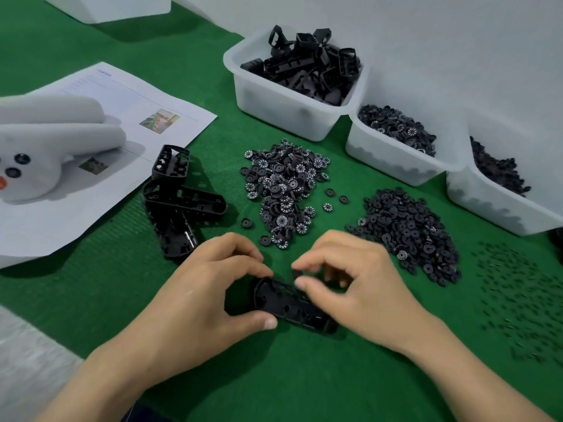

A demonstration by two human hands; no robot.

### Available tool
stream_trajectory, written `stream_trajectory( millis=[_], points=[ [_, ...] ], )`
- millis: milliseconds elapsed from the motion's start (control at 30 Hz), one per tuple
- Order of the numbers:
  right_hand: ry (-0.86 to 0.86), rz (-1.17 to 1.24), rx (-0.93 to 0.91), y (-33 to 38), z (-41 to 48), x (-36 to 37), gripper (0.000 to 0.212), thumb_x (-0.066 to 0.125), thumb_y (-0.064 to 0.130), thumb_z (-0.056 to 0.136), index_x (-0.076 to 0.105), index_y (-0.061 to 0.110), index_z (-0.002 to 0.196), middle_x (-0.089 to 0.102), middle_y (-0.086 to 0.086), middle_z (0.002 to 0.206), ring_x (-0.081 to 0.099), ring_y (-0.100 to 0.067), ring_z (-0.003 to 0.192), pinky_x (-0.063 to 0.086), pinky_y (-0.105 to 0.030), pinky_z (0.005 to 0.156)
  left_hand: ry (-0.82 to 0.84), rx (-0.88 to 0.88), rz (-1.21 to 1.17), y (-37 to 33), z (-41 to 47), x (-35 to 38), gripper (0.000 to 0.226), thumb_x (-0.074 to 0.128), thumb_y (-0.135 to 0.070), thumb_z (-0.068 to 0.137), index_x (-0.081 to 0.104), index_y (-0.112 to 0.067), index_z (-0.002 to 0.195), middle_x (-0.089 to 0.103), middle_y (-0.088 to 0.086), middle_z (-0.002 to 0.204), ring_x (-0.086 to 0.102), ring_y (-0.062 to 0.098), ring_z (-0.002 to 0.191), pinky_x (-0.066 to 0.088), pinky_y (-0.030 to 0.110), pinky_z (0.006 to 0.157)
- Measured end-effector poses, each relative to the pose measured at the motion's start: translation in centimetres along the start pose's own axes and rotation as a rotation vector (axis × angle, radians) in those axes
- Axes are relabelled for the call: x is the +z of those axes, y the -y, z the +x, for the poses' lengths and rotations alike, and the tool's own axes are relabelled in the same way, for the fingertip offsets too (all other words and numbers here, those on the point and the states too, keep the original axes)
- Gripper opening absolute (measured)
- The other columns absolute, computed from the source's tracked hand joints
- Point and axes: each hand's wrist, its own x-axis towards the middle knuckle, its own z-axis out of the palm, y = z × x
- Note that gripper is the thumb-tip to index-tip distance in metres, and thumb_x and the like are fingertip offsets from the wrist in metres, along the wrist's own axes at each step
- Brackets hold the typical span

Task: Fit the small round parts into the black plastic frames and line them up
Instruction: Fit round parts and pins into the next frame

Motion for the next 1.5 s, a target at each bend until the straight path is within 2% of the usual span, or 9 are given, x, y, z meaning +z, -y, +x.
stream_trajectory(
  millis=[100,233,667,800,967,1100,1233,1367,1500],
  points=[
    [0.107,-0.020,-0.070,0.9,-0.2,0.3,0.011,0.068,0.018,0.076,0.073,0.018,0.086,0.061,0.004,0.080,0.058,-0.011,0.072,0.049,-0.033,0.064,-0.005,-0.001,0.000,0.0,0.0,0.0,0.049,0.060,-0.064,0.060,0.064,-0.035,0.099,0.047,-0.023,0.107,0.047,0.000,0.106,0.037,0.016,0.087],
    [0.126,-0.052,-0.101,1.3,0.1,0.1,0.013,0.068,0.019,0.077,0.075,0.018,0.089,0.063,0.002,0.079,0.059,-0.015,0.069,0.049,-0.038,0.060,-0.004,-0.007,-0.004,-0.1,0.0,0.0,0.049,0.060,-0.064,0.060,0.065,-0.035,0.098,0.048,-0.023,0.106,0.047,0.001,0.105,0.038,0.018,0.087],
    [0.206,-0.201,-0.186,1.4,0.3,-0.4,0.011,0.068,0.023,0.079,0.075,0.021,0.087,0.061,0.003,0.075,0.055,-0.013,0.061,0.046,-0.028,0.051,-0.018,-0.002,0.001,-0.2,0.0,0.0,0.047,0.068,-0.066,0.060,0.066,-0.034,0.096,0.050,-0.023,0.105,0.049,0.000,0.103,0.038,0.017,0.085],
    [0.130,-0.150,-0.043,1.0,1.3,-0.6,0.015,0.064,0.030,0.080,0.074,0.023,0.088,0.065,0.008,0.078,0.056,-0.005,0.065,0.051,-0.030,0.063,-0.007,0.005,-0.004,-0.3,0.0,-0.1,0.048,0.068,-0.066,0.061,0.066,-0.033,0.096,0.049,-0.023,0.106,0.048,0.001,0.103,0.038,0.015,0.086],
    [-0.041,-0.301,0.170,0.1,2.7,1.6,0.020,0.064,0.041,0.079,0.062,0.021,0.079,0.050,0.011,0.072,0.053,-0.014,0.070,0.046,-0.032,0.068,0.002,0.008,-0.003,-0.4,0.0,-0.2,0.049,0.062,-0.062,0.060,0.067,-0.030,0.097,0.050,-0.021,0.107,0.047,-0.001,0.103,0.033,0.009,0.088],
    [-0.036,-0.197,0.198,0.1,3.2,2.0,0.013,0.068,0.031,0.076,0.057,0.023,0.075,0.050,0.013,0.071,0.049,-0.006,0.066,0.043,-0.028,0.063,0.005,0.007,0.001,-0.3,0.0,-0.2,0.049,0.061,-0.063,0.060,0.066,-0.032,0.097,0.049,-0.022,0.108,0.047,-0.001,0.104,0.033,0.009,0.089],
    [-0.007,-0.127,0.230,-0.2,2.0,1.0,0.013,0.071,0.019,0.073,0.059,0.023,0.071,0.051,0.015,0.066,0.049,0.003,0.064,0.030,-0.012,0.056,0.004,-0.004,0.003,-0.3,-0.1,-0.2,0.048,0.061,-0.064,0.060,0.065,-0.034,0.097,0.048,-0.023,0.108,0.047,0.000,0.106,0.037,0.015,0.088],
    [0.038,-0.077,0.225,-0.2,0.3,0.0,0.018,0.071,0.009,0.072,0.058,0.022,0.069,0.056,0.011,0.068,0.048,0.000,0.067,0.035,-0.011,0.058,0.008,-0.007,0.006,-0.2,0.0,-0.2,0.047,0.061,-0.065,0.060,0.063,-0.037,0.097,0.048,-0.024,0.109,0.047,-0.001,0.106,0.036,0.016,0.087],
    [0.044,-0.033,0.252,-0.2,0.0,-0.2,0.013,0.072,0.014,0.073,0.063,0.022,0.076,0.056,0.011,0.068,0.048,-0.002,0.065,0.036,-0.011,0.058,0.012,-0.010,0.008,-0.3,-0.1,-0.2,0.046,0.061,-0.064,0.059,0.062,-0.040,0.098,0.048,-0.025,0.109,0.046,-0.002,0.107,0.035,0.016,0.087]
  ],
)
